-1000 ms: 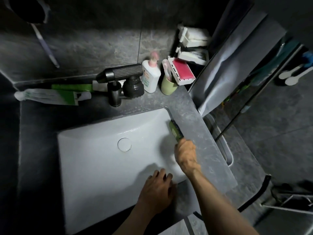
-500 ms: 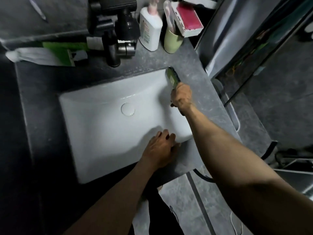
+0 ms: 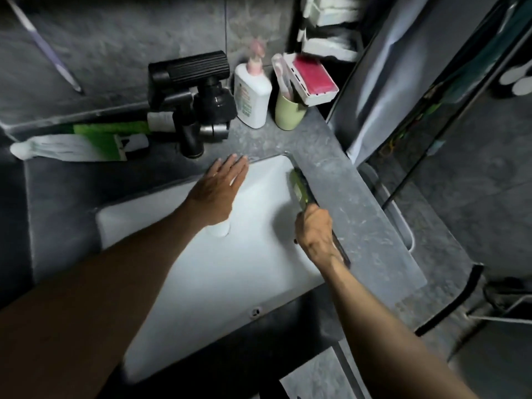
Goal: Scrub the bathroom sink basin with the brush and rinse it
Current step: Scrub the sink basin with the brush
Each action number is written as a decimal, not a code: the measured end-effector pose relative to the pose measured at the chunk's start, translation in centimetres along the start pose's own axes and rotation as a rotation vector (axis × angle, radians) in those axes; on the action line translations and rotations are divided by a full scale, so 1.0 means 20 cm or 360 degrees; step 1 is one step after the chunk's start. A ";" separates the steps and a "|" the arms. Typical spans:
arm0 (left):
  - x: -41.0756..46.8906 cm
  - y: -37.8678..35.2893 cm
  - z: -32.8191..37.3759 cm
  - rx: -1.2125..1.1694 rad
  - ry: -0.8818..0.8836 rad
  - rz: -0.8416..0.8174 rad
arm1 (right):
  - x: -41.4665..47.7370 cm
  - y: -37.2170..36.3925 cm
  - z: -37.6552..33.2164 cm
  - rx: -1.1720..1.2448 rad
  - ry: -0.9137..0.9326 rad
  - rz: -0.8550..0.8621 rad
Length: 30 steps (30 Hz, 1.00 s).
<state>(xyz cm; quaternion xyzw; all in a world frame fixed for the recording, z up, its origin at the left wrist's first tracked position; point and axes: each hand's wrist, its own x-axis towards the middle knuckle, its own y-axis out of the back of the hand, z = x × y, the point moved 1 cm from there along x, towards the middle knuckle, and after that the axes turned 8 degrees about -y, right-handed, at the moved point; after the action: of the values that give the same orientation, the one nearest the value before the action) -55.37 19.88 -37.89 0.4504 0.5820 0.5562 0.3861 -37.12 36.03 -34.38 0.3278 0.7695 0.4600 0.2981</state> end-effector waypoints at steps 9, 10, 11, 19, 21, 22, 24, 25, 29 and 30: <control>0.01 -0.02 -0.08 -0.0165 -0.0121 -0.0079 | 0.13 -0.06 -0.07 -0.0073 -0.0074 -0.0076; 0.01 -0.03 -0.08 -0.0200 -0.0119 -0.0061 | 0.06 -0.06 -0.03 -0.0091 -0.0045 -0.0053; 0.01 -0.03 -0.08 -0.0238 -0.0106 -0.0049 | 0.02 -0.05 0.01 -0.0117 -0.0041 -0.0082; 0.02 0.00 -0.07 -0.0430 -0.0002 -0.0065 | 0.13 -0.04 -0.09 -0.0183 -0.0225 -0.0174; 0.02 0.02 -0.07 -0.0478 0.0001 -0.0064 | 0.03 -0.03 -0.01 -0.0219 -0.0219 -0.0161; 0.01 0.03 -0.07 -0.0489 0.0009 -0.0070 | 0.04 -0.02 -0.01 -0.0194 -0.0206 -0.0154; 0.02 0.04 -0.07 -0.0490 0.0035 -0.0115 | 0.14 0.00 -0.09 -0.0134 -0.0210 -0.0172; 0.02 0.05 -0.06 -0.0494 0.0049 -0.0135 | 0.18 0.00 -0.13 -0.0089 -0.0210 -0.0196; 0.03 0.07 -0.07 -0.0572 0.0059 -0.0167 | 0.09 -0.03 -0.08 -0.0072 -0.0155 -0.0084; 0.03 0.08 -0.07 -0.0592 0.0060 -0.0177 | 0.01 -0.04 -0.01 -0.0047 -0.0163 -0.0019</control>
<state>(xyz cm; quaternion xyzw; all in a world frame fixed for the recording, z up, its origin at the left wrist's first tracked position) -56.77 19.97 -36.21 0.3279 0.5003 0.6403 0.4819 -37.57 35.88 -35.09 0.3418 0.7483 0.4521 0.3448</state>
